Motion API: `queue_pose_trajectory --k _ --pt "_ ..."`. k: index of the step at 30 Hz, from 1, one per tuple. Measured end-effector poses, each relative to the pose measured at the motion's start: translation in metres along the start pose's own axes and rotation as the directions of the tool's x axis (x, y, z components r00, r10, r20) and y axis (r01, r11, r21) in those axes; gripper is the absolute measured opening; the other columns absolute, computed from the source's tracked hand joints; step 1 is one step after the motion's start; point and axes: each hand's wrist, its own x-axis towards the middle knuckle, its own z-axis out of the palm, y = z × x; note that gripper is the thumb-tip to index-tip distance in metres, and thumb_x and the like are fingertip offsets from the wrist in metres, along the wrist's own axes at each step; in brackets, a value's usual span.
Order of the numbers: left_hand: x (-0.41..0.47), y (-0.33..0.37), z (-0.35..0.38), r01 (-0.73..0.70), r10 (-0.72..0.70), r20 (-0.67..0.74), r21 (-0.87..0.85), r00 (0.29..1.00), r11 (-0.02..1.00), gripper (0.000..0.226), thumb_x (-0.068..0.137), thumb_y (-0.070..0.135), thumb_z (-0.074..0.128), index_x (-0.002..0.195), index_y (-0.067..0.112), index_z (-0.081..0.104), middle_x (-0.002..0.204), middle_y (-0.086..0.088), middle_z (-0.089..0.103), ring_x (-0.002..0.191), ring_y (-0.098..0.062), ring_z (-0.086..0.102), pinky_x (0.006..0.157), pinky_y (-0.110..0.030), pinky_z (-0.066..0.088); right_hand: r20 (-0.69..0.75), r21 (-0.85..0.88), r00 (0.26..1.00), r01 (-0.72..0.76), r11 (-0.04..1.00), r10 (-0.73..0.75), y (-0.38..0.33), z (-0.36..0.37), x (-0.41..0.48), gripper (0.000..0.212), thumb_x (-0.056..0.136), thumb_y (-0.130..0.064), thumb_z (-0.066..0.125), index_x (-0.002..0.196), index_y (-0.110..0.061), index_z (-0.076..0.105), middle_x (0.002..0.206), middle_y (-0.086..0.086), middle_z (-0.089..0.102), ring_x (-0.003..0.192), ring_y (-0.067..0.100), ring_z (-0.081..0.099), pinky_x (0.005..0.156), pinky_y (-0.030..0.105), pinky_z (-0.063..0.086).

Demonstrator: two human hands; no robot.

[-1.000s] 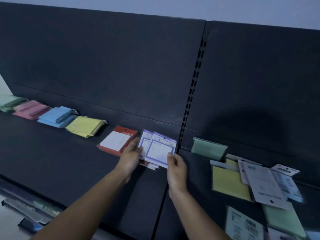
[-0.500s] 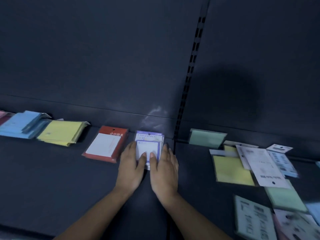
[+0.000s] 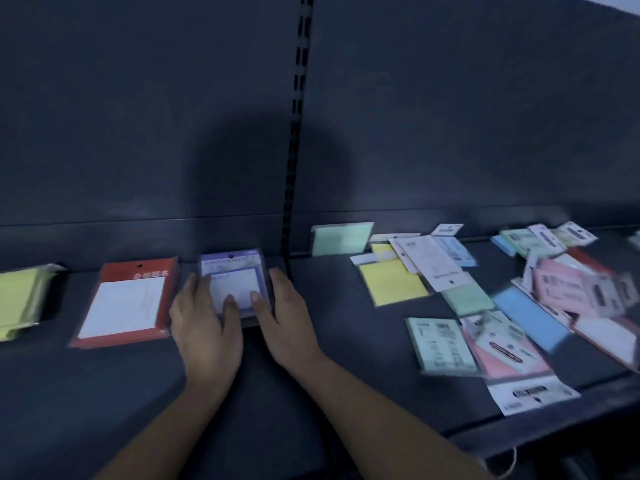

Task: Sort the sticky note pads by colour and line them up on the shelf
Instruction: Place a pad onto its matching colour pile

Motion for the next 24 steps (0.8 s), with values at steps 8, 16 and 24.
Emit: queue_pose_trajectory --k 8,16,24 --pt "-0.029 0.027 0.003 -0.332 0.334 0.107 -0.037 0.937 0.943 0.022 0.08 0.005 0.058 0.101 0.011 0.063 0.098 -0.004 0.063 0.107 -0.031 0.049 0.088 -0.035 0.026 -0.186 0.082 0.98 -0.056 0.995 0.07 0.018 -0.057 -0.035 0.028 0.09 -0.001 0.048 0.114 -0.006 0.061 0.115 0.006 0.062 0.109 0.014 0.056 0.093 0.013 0.039" --pt "-0.023 0.085 0.072 -0.406 0.311 0.449 0.131 0.838 0.904 0.037 0.091 0.037 0.049 0.124 0.021 0.053 0.127 0.004 0.055 0.125 -0.017 0.037 0.1 -0.033 0.021 -0.246 -0.349 0.963 -0.198 0.916 0.114 0.057 -0.146 -0.033 0.036 0.087 -0.006 0.048 0.121 -0.011 0.06 0.122 0.008 0.061 0.121 0.022 0.047 0.104 0.027 0.032" --pt "-0.021 0.128 0.135 -0.235 0.055 0.533 0.277 0.845 0.932 0.074 0.083 0.066 0.044 0.138 0.016 0.037 0.15 -0.004 0.021 0.138 -0.024 0.014 0.11 -0.041 0.016 0.076 -0.733 0.99 -0.025 0.68 0.118 0.11 -0.19 0.0 0.048 0.097 -0.022 0.032 0.144 -0.013 0.026 0.149 0.01 0.035 0.146 0.025 -0.001 0.116 0.04 -0.006"
